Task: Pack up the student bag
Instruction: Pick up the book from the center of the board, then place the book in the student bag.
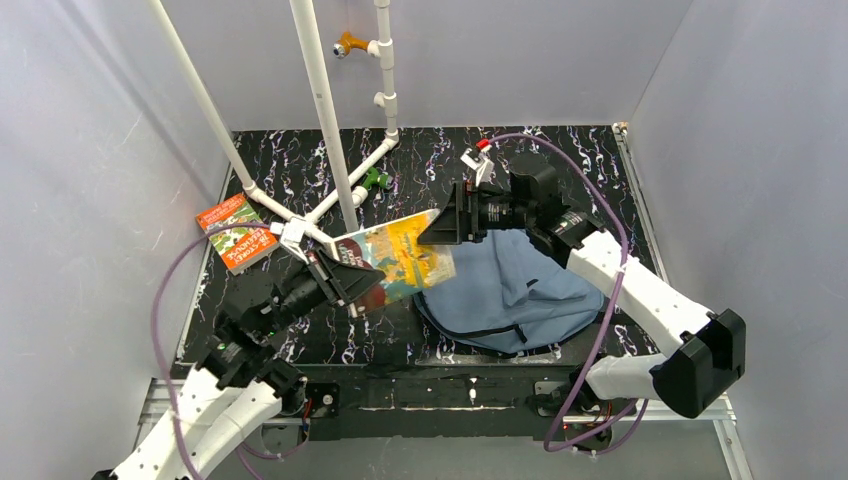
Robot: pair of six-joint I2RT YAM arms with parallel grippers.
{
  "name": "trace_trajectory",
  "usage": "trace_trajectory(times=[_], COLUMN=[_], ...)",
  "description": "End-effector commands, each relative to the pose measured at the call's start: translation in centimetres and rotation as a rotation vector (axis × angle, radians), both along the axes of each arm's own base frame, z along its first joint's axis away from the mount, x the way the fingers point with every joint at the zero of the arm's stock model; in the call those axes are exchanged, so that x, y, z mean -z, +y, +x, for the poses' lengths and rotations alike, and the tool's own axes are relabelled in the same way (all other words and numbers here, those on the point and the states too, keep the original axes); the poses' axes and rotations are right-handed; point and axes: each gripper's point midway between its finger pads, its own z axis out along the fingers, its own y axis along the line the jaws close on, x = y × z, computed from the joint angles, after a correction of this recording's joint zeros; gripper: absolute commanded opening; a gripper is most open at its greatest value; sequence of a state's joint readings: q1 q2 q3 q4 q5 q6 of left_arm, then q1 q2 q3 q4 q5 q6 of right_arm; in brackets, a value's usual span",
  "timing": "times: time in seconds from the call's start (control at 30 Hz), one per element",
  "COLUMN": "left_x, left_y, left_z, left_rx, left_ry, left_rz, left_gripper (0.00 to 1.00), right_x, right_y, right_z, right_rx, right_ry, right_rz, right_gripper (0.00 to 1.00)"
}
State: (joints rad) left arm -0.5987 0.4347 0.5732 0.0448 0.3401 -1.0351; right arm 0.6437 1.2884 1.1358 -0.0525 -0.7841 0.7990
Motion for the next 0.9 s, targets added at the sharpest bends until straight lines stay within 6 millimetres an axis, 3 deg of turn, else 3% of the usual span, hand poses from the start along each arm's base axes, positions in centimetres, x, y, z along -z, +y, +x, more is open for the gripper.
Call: trace_trajectory(times=[0.0,0.1,0.23,0.27,0.43,0.6,0.73,0.8,0.87], left_x=[-0.4,-0.7,-1.3,-1.4,-1.1,-0.7,-0.2,-0.1,-0.1], left_y=[6.9,11.1,13.5,13.8,14.3,14.3,14.2,14.2,14.1], left_z=[0.3,-0.1,-1.6,-1.9,-2.4,-2.3,-2.2,-2.2,-2.2], left_rx=[-0.289,-0.438,-0.483,-0.485,-0.498,-0.496,-0.494,-0.491,-0.487], left_ry=[-0.109,-0.135,-0.159,-0.162,-0.157,-0.144,-0.122,-0.119,-0.116], left_rz=[0.324,0.456,0.52,0.522,0.513,0.528,0.53,0.531,0.534], left_gripper=[0.0,0.0,0.0,0.0,0.0,0.0,0.0,0.0,0.0], right_x=[7.3,9.0,11.0,11.3,14.0,17.4,19.2,19.4,18.3], right_y=[-5.6,-7.4,-9.2,-9.0,-4.0,-5.2,-4.7,-4.9,-5.5], right_z=[3.4,4.8,5.9,5.8,0.2,-0.5,-0.7,-0.6,-0.2], right_rx=[0.283,0.4,0.502,0.515,0.4,0.449,0.414,0.438,0.483], right_ry=[-0.136,-0.172,-0.24,-0.289,-0.645,-0.868,-0.981,-1.017,-1.048], right_rz=[-0.435,-0.51,-0.615,-0.652,-0.889,-1.271,-1.433,-1.477,-1.495], right_gripper=[0.98,0.99,0.98,0.98,0.98,0.97,0.95,0.93,0.91])
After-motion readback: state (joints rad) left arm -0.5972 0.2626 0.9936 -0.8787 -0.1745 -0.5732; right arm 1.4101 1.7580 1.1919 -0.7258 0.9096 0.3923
